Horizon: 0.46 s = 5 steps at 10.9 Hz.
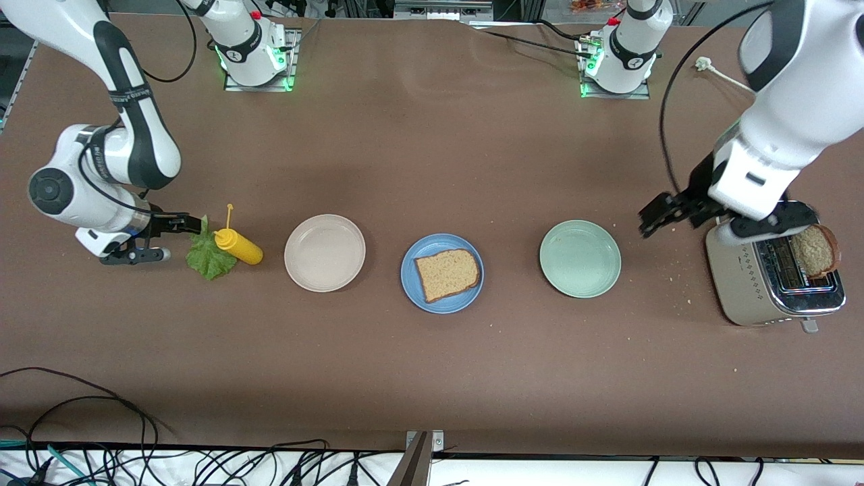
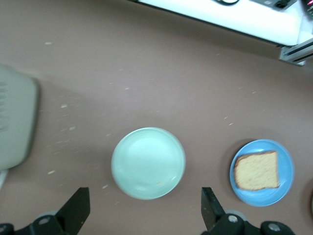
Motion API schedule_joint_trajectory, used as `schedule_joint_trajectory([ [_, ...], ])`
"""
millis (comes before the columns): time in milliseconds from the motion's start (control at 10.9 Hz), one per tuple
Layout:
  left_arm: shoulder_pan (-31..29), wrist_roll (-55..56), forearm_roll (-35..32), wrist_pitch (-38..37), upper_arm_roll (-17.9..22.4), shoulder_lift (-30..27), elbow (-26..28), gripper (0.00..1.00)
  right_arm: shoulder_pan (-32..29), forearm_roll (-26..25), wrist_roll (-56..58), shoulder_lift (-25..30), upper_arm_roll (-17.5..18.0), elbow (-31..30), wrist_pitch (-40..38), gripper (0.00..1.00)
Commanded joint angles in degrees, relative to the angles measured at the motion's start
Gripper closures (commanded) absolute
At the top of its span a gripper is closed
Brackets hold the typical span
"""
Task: Make sandwich in blue plate with both arms
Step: 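Release the bread with the left gripper while the right gripper reaches the lettuce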
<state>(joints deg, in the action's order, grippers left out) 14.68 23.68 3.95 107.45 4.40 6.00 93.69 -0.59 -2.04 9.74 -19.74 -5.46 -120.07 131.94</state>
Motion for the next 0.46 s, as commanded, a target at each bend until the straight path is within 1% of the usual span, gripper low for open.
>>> schedule_joint_trajectory([
  [0,-3.9,0.0,-7.9,-7.3,-3.9,-7.1,2.8,0.0,-0.4,0.7,1.0,-3.4,0.4,-2.4,5.5,0.0],
  [183,-6.9,-0.1,-7.9,-10.7,-4.2,-8.7,2.8,0.0,-0.4,2.1,1.1,-7.0,0.6,-2.2,8.8,0.0],
  [274,-7.7,-0.1,-7.8,-11.0,-4.1,-8.8,2.8,0.0,-0.4,2.1,1.1,-8.0,0.7,-2.2,10.3,0.09],
  [366,-7.8,0.1,-7.8,-11.3,-4.1,-8.7,2.9,0.0,-0.4,2.2,1.1,-8.4,1.1,-2.1,10.4,0.29],
])
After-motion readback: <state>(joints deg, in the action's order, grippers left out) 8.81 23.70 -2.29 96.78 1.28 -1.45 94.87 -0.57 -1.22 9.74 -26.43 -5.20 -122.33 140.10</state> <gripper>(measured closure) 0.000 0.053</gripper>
